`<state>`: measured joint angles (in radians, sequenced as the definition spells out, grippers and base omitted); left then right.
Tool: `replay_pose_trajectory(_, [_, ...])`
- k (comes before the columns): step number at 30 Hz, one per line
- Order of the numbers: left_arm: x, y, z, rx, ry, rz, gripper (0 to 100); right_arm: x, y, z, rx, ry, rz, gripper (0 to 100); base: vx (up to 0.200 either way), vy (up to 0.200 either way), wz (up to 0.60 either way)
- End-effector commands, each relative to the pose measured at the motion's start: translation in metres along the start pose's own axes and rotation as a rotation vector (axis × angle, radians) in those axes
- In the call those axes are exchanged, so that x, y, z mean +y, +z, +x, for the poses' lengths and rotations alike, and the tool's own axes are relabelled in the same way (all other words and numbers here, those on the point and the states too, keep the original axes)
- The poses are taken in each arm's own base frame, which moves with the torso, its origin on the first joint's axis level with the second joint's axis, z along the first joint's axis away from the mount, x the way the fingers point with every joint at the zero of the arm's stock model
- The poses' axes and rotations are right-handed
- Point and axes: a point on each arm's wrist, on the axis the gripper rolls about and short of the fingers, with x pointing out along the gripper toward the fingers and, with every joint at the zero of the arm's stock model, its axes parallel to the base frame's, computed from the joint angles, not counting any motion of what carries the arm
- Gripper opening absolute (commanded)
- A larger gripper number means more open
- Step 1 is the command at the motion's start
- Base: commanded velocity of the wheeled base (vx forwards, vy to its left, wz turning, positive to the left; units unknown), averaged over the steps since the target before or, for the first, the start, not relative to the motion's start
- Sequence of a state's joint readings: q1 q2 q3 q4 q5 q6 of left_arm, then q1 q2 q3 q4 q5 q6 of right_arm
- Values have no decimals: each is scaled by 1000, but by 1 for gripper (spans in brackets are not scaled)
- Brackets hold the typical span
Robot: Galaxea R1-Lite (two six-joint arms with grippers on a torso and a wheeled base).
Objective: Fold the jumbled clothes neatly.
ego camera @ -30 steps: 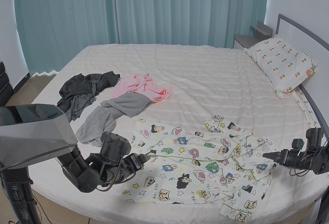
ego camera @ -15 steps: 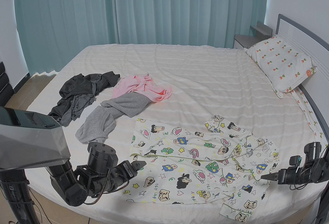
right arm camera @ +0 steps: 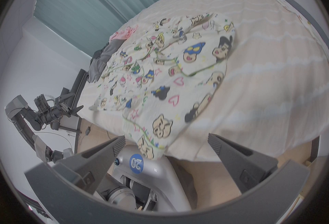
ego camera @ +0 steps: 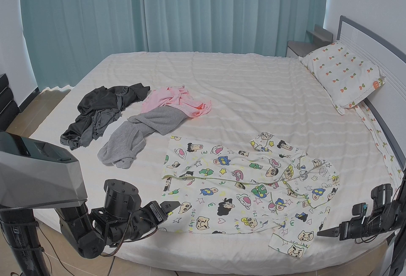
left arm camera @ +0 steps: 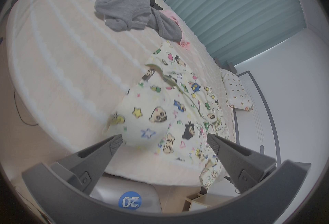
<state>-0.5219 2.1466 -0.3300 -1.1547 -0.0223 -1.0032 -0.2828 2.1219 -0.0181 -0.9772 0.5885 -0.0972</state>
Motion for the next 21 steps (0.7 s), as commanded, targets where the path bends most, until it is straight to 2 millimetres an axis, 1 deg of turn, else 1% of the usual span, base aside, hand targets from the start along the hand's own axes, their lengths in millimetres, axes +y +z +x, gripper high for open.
replay_pose_trajectory(1, [4, -2, 1, 5, 10, -3, 100, 5, -8, 12, 75, 29, -11, 100, 0, 0, 0])
replay_pose_trajectory(4, [5, 0, 1, -4, 16, -6, 100, 8, -5, 22, 80, 19, -50, 100, 0, 0, 0])
replay_pose_trajectory(5, [5, 0, 1, -4, 16, -6, 100, 8, -5, 23, 82, 18, -52, 100, 0, 0, 0])
replay_pose_trajectory(7, [6, 3, 1, -16, 18, -14, 100, 14, -7, 37, 106, -16, -86, 100, 0, 0, 0])
replay_pose_trajectory(8, [6, 3, 1, -16, 18, -14, 100, 15, -7, 39, 105, -17, -87, 100, 0, 0, 0])
replay_pose_trajectory(9, [7, 6, 1, -25, 20, -19, 100, 23, -6, 51, 92, -15, -82, 100, 0, 0, 0])
replay_pose_trajectory(10, [7, 6, 1, -27, 21, -20, 100, 25, -6, 54, 89, -13, -82, 100, 0, 0, 0])
replay_pose_trajectory(12, [8, 8, 1, -34, 24, -25, 100, 35, -8, 67, 76, -22, -77, 100, 0, 0, 0])
replay_pose_trajectory(14, [8, 9, 1, -35, 25, -26, 100, 39, -8, 74, 53, -43, -78, 100, 0, 0, 0])
replay_pose_trajectory(16, [8, 9, 1, -35, 25, -26, 100, 47, -13, 87, 8, -86, -80, 100, 0, 0, 0])
replay_pose_trajectory(21, [8, 9, 1, -37, 24, -26, 100, 49, -16, 90, 10, -121, -79, 100, 0, 0, 0])
